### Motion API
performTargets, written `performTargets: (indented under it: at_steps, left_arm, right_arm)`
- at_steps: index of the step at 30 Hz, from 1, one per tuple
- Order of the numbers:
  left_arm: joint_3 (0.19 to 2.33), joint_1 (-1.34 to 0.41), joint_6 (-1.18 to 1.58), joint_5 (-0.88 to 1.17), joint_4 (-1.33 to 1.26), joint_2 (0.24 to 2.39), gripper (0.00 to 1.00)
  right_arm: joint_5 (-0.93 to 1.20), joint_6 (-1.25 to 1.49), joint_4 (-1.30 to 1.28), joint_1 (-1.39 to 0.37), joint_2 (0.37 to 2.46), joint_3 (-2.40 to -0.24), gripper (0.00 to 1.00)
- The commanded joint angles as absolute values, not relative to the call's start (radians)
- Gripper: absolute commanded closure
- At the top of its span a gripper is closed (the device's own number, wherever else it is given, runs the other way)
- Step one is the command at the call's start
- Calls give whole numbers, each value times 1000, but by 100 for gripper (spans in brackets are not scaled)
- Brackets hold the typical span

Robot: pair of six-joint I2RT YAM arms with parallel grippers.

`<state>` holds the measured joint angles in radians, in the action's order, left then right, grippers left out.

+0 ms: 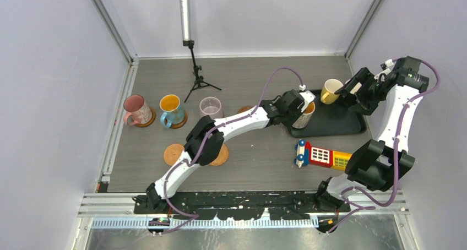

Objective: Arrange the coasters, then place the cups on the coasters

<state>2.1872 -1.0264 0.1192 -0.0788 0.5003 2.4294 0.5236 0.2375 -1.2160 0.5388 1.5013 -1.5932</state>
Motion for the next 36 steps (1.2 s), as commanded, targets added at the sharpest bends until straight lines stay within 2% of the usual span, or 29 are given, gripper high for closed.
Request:
performTargets:
  at_steps: [1,14,20,29,36]
  left_arm:
    - [2046,-1026,80,-97,113,2203,100]
    - [1776,-1020,-9,-118,-145,1977,100]
    - [1716,-971,54,-184,-22,1878,100]
    - [1431,-892,43,-272,-87,1697,100]
    - [1261,-817,57,-233,-128,1625,100]
  right_arm:
    - [554,218,-1202,543,1484,-1592,14]
    - [561,207,-1200,543,1475,-1560,14]
    - [577,197,-1184,543,1456,-1524,14]
    - [600,196,-1178,543,1463,-1510,14]
    - [605,198,-1173,543,1462,-1502,14]
